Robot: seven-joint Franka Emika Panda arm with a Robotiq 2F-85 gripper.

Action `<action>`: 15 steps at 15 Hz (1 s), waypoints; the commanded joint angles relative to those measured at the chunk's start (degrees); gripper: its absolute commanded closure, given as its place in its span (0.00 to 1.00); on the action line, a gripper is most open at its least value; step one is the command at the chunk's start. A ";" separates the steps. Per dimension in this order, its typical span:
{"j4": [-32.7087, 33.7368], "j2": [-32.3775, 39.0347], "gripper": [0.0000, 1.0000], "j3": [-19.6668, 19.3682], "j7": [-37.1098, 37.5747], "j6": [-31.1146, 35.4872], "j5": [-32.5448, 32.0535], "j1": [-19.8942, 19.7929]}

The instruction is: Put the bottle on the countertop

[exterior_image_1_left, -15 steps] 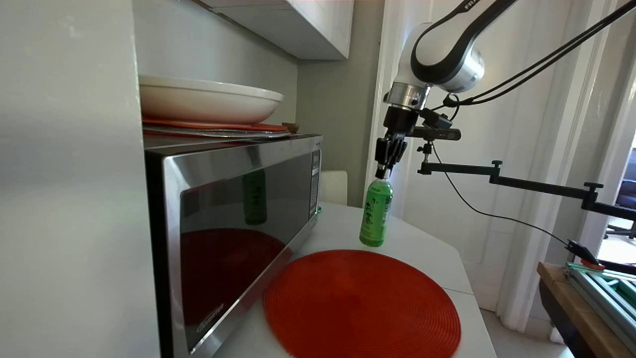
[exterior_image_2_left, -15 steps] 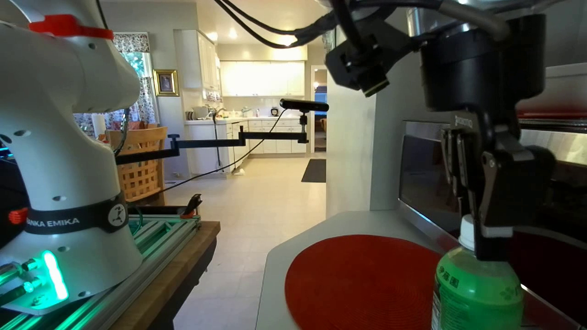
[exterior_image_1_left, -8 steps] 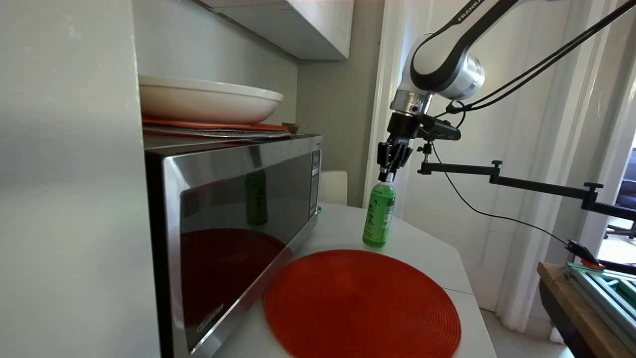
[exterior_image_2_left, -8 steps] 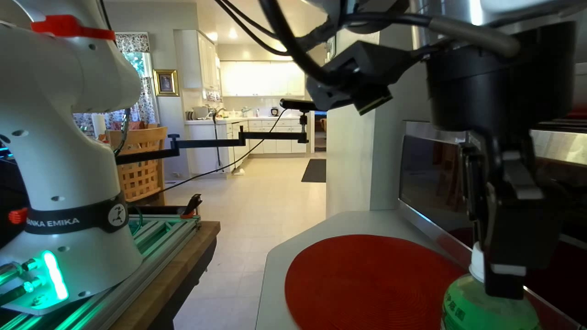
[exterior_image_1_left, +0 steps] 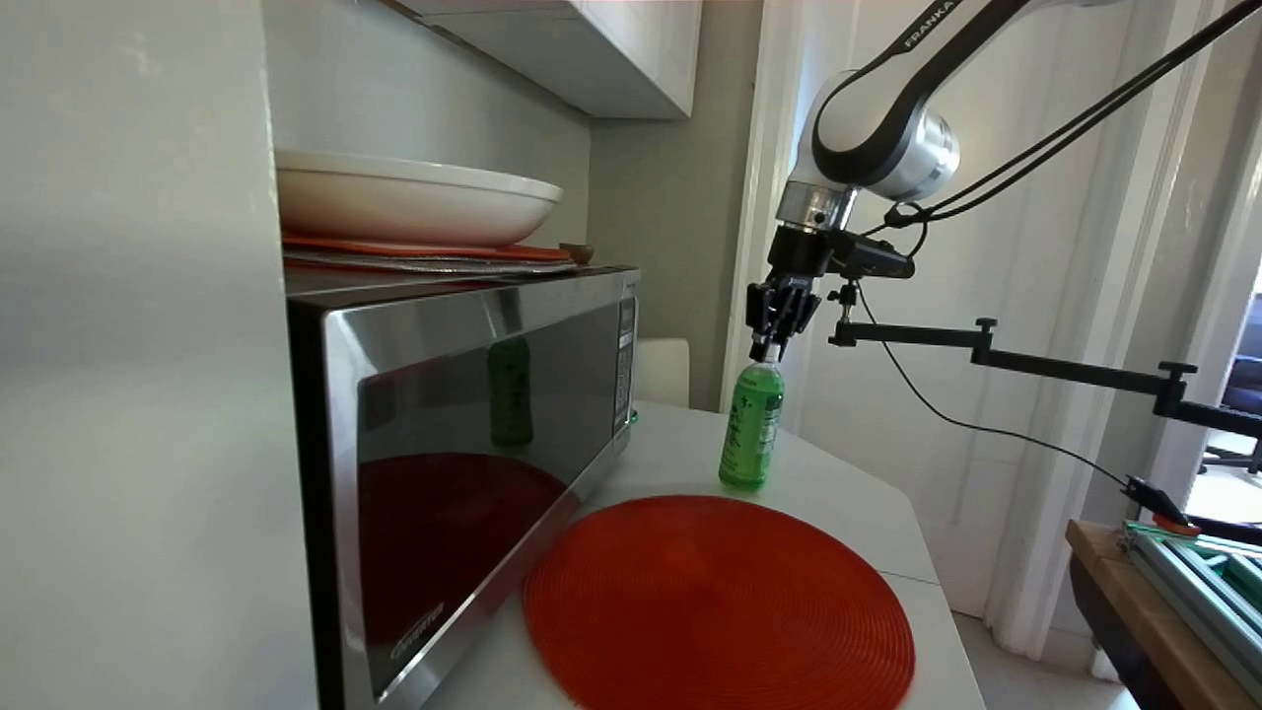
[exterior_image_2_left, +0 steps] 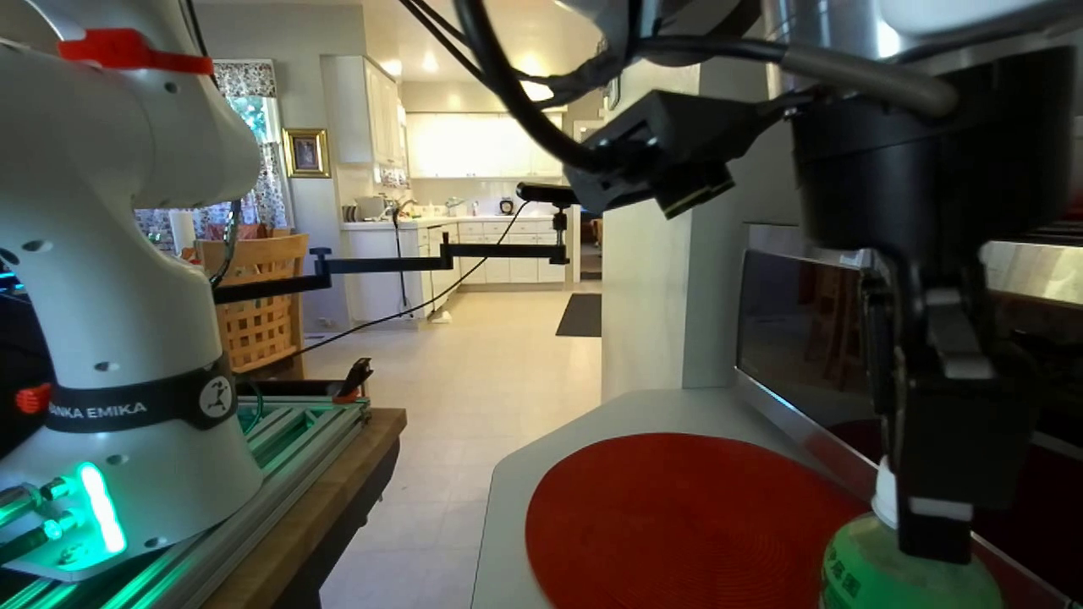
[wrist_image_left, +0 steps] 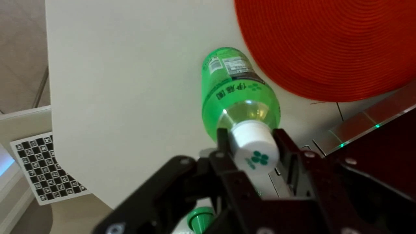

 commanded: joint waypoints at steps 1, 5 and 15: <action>1.05 0.58 0.31 0.18 1.31 0.03 0.32 0.12; 1.36 0.62 0.02 0.22 1.55 0.06 0.29 0.13; -1.69 -11.32 0.00 5.36 -6.59 -4.33 -6.11 5.62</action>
